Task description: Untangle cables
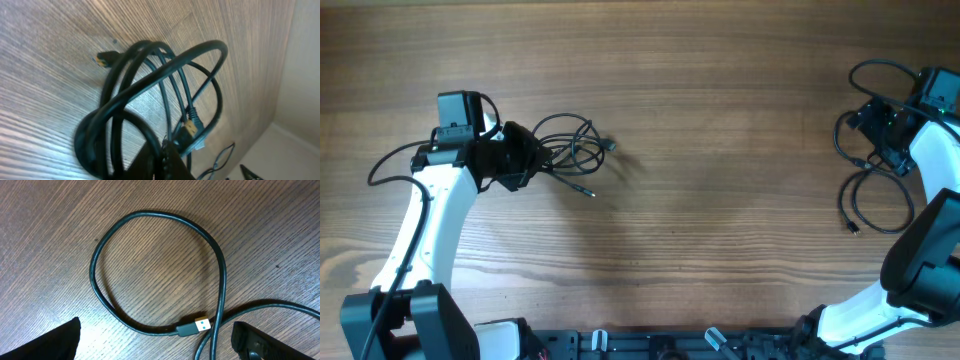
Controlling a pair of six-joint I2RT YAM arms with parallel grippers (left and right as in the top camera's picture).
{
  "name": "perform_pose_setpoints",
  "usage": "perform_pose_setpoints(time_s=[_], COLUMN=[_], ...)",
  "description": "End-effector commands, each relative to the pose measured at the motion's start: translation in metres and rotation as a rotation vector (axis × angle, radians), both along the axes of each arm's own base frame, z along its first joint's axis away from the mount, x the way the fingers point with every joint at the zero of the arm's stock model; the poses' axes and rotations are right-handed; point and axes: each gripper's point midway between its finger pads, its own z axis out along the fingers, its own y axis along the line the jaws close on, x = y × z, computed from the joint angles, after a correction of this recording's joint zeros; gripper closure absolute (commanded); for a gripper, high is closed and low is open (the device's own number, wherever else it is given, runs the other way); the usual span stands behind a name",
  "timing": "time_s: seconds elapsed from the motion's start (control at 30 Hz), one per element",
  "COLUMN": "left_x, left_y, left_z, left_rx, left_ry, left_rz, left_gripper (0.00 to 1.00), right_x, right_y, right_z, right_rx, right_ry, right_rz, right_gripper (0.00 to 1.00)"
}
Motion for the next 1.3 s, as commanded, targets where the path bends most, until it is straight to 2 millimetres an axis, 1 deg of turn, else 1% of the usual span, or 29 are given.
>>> perform_pose_setpoints(time_s=[0.0, 0.07, 0.1, 0.17, 0.2, 0.27, 0.37, 0.43, 0.5, 0.6, 0.63, 0.7, 0.77, 0.8, 0.83, 0.87, 0.9, 0.93, 0.97, 1.0, 1.03, 1.13, 1.2, 1.27], left_x=[0.004, 0.006, 0.007, 0.01, 0.012, 0.014, 0.015, 0.015, 0.015, 0.015, 0.016, 0.019, 0.024, 0.026, 0.029, 0.031, 0.032, 0.032, 0.032, 0.032, 0.031, 0.03, 0.029, 0.028], left_y=[0.006, 0.009, 0.01, 0.011, 0.011, 0.011, 0.014, 0.018, 0.019, 0.018, 0.019, 0.015, 0.003, -0.005, -0.014, -0.019, -0.024, -0.028, -0.031, -0.034, -0.037, -0.042, -0.047, -0.049], left_z=[-0.002, -0.003, -0.004, -0.002, -0.002, 0.0, -0.001, -0.002, -0.003, -0.003, -0.003, -0.003, 0.0, 0.002, 0.004, 0.004, 0.004, 0.001, 0.0, -0.001, -0.001, -0.001, -0.001, -0.001], left_rx=[0.069, 0.105, 0.118, 0.11, 0.096, 0.076, 0.095, 0.119, 0.121, 0.122, 0.129, 0.115, 0.069, 0.05, 0.028, 0.018, 0.011, 0.01, 0.009, 0.007, 0.0, -0.01, -0.01, -0.01], left_ry=[0.001, -0.009, -0.009, -0.016, -0.01, -0.002, -0.011, -0.008, -0.008, -0.007, -0.016, -0.029, -0.056, -0.082, -0.114, -0.126, -0.133, -0.129, -0.127, -0.126, -0.119, -0.109, -0.11, -0.109], left_rz=[0.032, 0.038, 0.043, 0.065, 0.092, 0.133, 0.132, 0.142, 0.143, 0.141, 0.128, 0.114, 0.063, 0.017, -0.038, -0.063, -0.08, -0.092, -0.098, -0.105, -0.1, -0.1, -0.111, -0.118], left_gripper=[0.96, 0.96, 0.96, 0.96, 0.96, 0.96, 0.96, 0.96, 0.96, 0.96, 0.96, 0.96, 0.96, 0.96, 0.96, 0.96, 0.96, 0.95, 0.96, 0.96, 0.96, 0.96, 0.96, 0.94], right_x=[0.005, 0.005, 0.009, 0.033, 0.041, 0.049, 0.052, 0.062, 0.069, 0.069, 0.07, 0.067, 0.063, 0.062, 0.061, 0.059, 0.056, 0.048, 0.041, 0.033, 0.026, -0.002, -0.018, -0.036], right_y=[-0.001, -0.001, -0.003, -0.013, -0.017, -0.02, -0.021, -0.026, -0.029, -0.029, -0.023, 0.011, 0.024, 0.034, 0.045, 0.057, 0.068, 0.09, 0.11, 0.137, 0.158, 0.223, 0.262, 0.311], right_z=[0.009, 0.009, 0.011, 0.026, 0.032, 0.038, 0.041, 0.051, 0.057, 0.057, 0.057, 0.047, 0.043, 0.042, 0.042, 0.044, 0.044, 0.045, 0.046, 0.045, 0.043, 0.027, 0.02, 0.016], right_rx=[0.001, 0.0, -0.003, -0.039, -0.055, -0.073, -0.078, -0.103, -0.118, -0.114, -0.063, 0.176, 0.288, 0.357, 0.413, 0.475, 0.523, 0.602, 0.675, 0.73, 0.753, 0.77, 0.78, 0.787], right_ry=[-0.03, -0.03, -0.05, -0.168, -0.205, -0.248, -0.261, -0.318, -0.354, -0.355, -0.373, -0.367, -0.35, -0.345, -0.336, -0.329, -0.318, -0.287, -0.257, -0.223, -0.19, -0.055, 0.008, 0.067], right_rz=[-0.007, -0.007, -0.019, -0.042, -0.041, -0.04, -0.04, -0.037, -0.037, -0.04, -0.062, -0.084, -0.135, -0.143, -0.121, -0.092, -0.052, 0.033, 0.078, 0.165, 0.245, 0.429, 0.523, 0.644], right_gripper=[0.0, 0.0, 0.0, 0.0, 0.0, 0.0, 0.0, 0.0, 0.0, 0.0, 0.0, 0.0, 0.0, 0.0, 0.0, 0.0, 0.08, 0.41, 0.52, 0.53, 0.53, 0.47, 0.45, 0.45])
